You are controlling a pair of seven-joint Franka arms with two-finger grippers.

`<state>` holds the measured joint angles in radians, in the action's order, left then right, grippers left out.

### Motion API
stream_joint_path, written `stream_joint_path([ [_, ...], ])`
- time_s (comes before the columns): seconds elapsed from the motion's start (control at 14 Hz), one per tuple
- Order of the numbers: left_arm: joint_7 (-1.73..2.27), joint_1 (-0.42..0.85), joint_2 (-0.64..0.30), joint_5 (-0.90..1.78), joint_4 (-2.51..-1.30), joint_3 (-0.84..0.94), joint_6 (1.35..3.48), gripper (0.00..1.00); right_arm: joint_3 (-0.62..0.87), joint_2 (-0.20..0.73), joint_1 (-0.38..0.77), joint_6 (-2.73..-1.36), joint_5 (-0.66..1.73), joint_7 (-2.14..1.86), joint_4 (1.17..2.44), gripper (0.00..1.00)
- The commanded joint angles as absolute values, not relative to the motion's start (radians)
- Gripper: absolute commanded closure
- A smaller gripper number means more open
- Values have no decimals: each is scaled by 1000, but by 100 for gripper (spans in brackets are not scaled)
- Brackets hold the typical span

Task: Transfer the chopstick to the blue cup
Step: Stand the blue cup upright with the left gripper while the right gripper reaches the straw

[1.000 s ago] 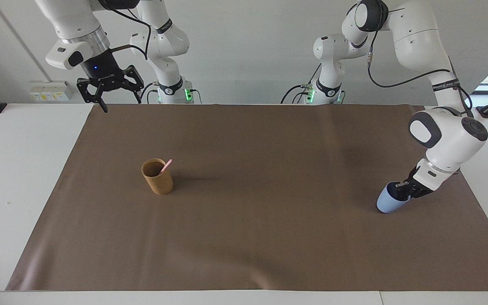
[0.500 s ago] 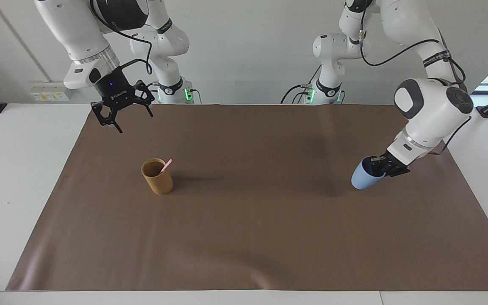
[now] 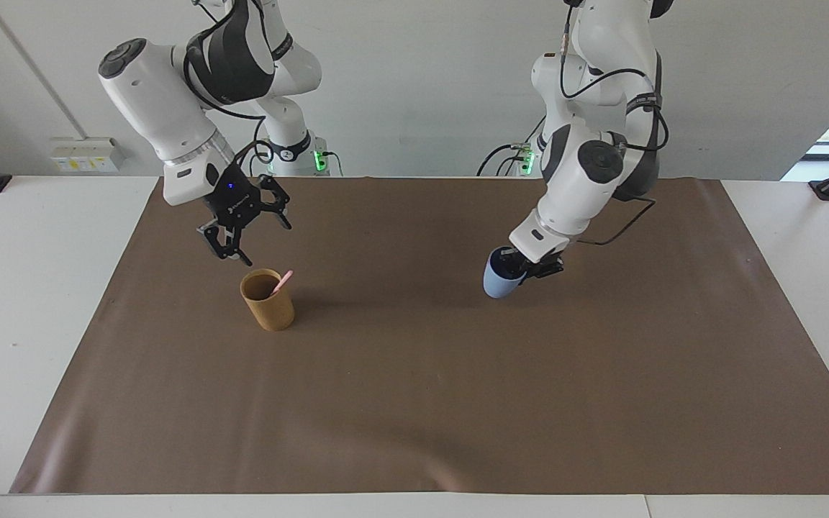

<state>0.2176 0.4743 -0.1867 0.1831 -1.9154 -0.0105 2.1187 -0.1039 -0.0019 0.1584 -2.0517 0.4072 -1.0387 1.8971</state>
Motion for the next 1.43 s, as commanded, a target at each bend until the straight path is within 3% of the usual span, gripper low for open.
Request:
stream_joint_path([
  [0.0,316,581,-170,175,-1992,-31,2224,100,-101,26,149,-2109,471,-1140,1924,0],
  [0.57,402,722,-224,173,-2002,-31,2368,100,-101,44,160,-2169,489,-1199,1966,0],
  [0.71,408,742,-284,175,-1962,-31,2396,100,-101,41,161,-2201,521,-1244,1985,0],
  [0.79,407,759,-300,175,-1953,-31,2401,100,-101,44,161,-2212,528,-1247,1988,3],
  [0.93,400,759,-305,175,-1948,-29,2399,98,-101,46,163,-2232,528,-1247,1988,18],
  [1.0,396,753,-307,176,-1948,-26,2402,69,-101,46,163,-2235,529,-1252,1994,24],
  [1.07,394,753,-307,176,-1947,-28,2402,30,-100,46,164,-2249,529,-1258,1999,28],
  [1.14,394,746,-304,176,-1944,-28,2402,3,-101,46,185,-2266,529,-1256,2000,29],
  [1.36,394,729,-259,176,-1934,-31,2375,0,-101,49,202,-2310,571,-1258,2028,29],
])
